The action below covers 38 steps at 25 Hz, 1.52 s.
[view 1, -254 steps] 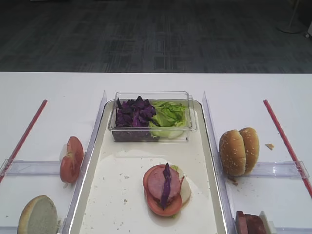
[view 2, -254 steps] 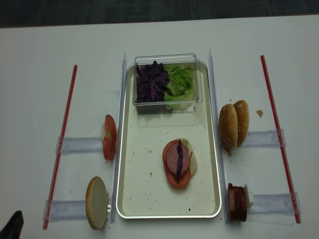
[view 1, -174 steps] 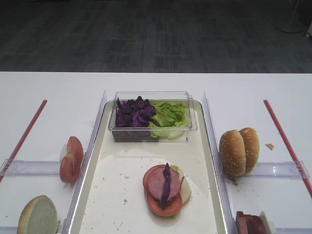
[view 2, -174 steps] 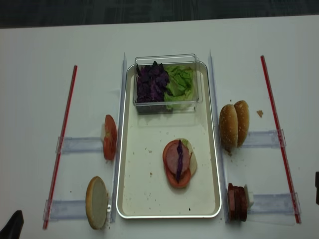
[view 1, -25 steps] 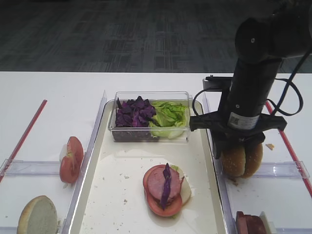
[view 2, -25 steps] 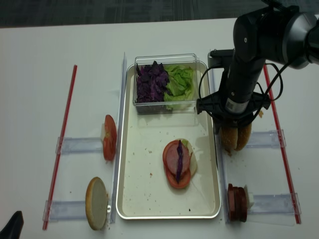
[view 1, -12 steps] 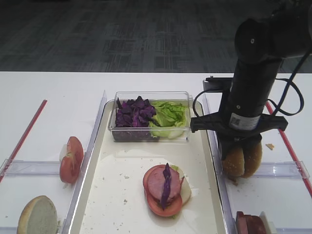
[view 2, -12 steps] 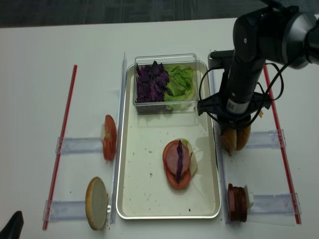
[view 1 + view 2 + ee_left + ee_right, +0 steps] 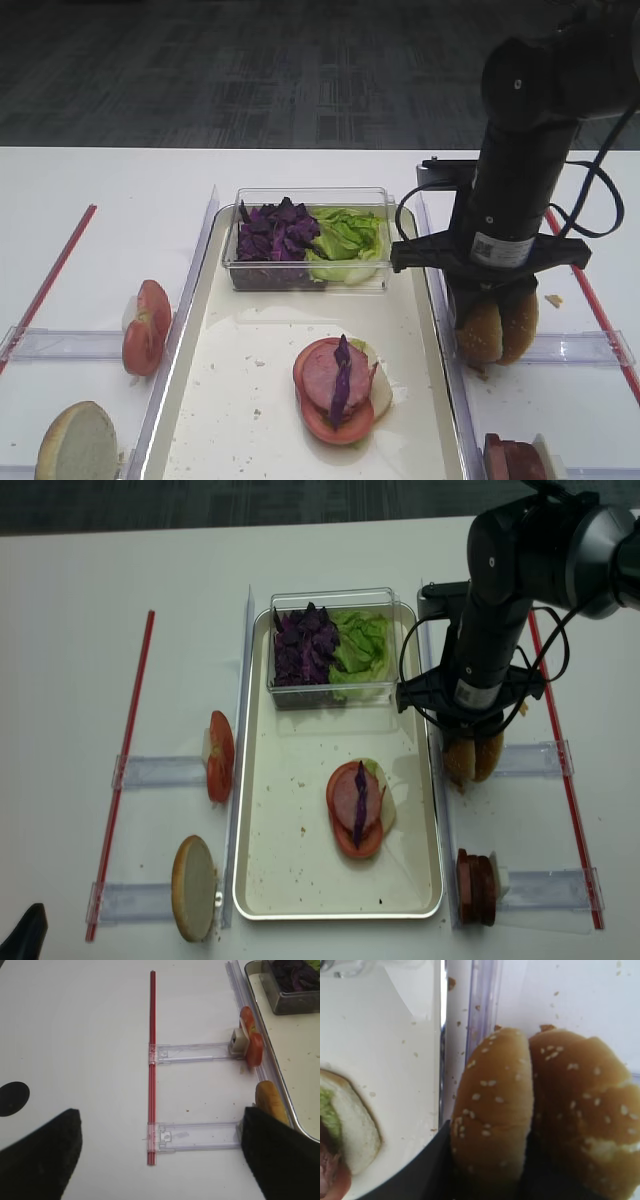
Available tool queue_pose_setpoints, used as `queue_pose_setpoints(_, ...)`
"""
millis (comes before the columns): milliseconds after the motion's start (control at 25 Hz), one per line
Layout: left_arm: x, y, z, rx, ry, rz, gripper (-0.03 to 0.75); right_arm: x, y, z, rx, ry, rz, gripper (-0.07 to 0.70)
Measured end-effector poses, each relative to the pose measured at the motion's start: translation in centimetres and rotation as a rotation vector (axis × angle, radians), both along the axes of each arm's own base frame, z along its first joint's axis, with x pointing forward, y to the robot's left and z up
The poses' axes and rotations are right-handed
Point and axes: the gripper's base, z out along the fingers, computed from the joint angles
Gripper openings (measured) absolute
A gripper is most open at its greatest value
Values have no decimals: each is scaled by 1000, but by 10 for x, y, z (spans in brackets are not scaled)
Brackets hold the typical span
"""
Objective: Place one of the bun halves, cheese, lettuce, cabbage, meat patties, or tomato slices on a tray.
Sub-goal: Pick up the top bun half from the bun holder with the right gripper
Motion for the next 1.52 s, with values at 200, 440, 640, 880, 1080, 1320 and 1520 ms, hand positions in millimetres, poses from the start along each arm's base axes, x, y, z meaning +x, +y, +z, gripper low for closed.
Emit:
queue_pose_setpoints(200,0,0,0,0,0,0,597,-1,0,1,0,1,1,253)
queue_pose_setpoints(440,0,0,0,0,0,0,597,3,1,12,1,8,7,253)
queue_pose_setpoints(640,0,0,0,0,0,0,598,2,1,21,8,-5,10,252)
queue_pose_setpoints(880,0,0,0,0,0,0,597,-1,0,34,16,-27,8,251)
queue_pose_setpoints(1080,0,0,0,0,0,0,597,-6,-2,47,25,-50,12,250)
queue_pose_setpoints(1320,0,0,0,0,0,0,597,-11,-4,56,31,-56,13,249)
queue_pose_setpoints(1520,0,0,0,0,0,0,597,-15,-5,65,43,-69,13,249)
